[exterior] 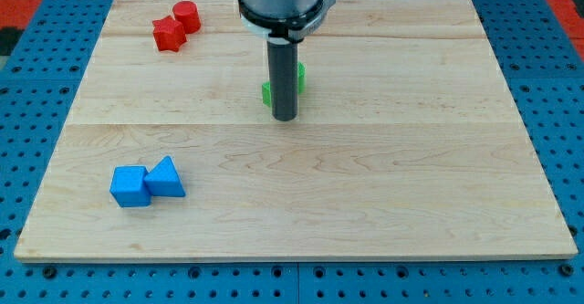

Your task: Move the green star along with the green circle to the yellow heart

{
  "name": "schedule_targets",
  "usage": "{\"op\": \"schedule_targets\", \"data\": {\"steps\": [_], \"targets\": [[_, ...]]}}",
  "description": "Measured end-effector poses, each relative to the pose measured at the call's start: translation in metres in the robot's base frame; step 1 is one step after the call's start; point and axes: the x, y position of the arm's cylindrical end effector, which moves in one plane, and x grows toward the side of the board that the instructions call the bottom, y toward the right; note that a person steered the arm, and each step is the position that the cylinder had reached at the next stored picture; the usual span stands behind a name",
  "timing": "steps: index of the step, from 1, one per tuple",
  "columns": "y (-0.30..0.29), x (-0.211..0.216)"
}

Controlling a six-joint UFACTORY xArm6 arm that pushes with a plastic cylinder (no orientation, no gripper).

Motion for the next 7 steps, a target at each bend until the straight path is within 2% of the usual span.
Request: {"op": "schedule_targets", "data": {"steps": [3,4,5,7], "targets": [[0.039,-0.027],[0.072,0.003],[0.081,0.034],[0.029,0.029]]}}
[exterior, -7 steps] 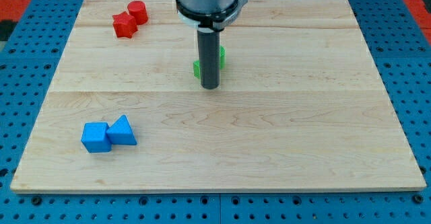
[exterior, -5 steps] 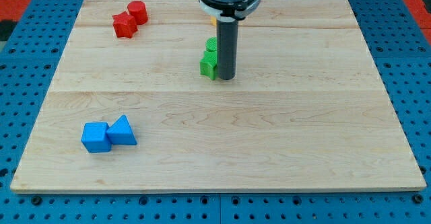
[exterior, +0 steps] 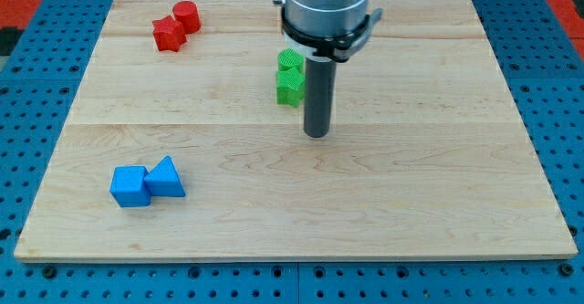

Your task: Move the green star along with the green circle to the yellow heart

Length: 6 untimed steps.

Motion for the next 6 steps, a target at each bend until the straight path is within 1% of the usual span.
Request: {"op": "schedule_targets", "data": {"steps": [3,4,6], "targets": [[-0.038,-0.059],[-0.042,-0.081],[-0.032,-0.11]]}}
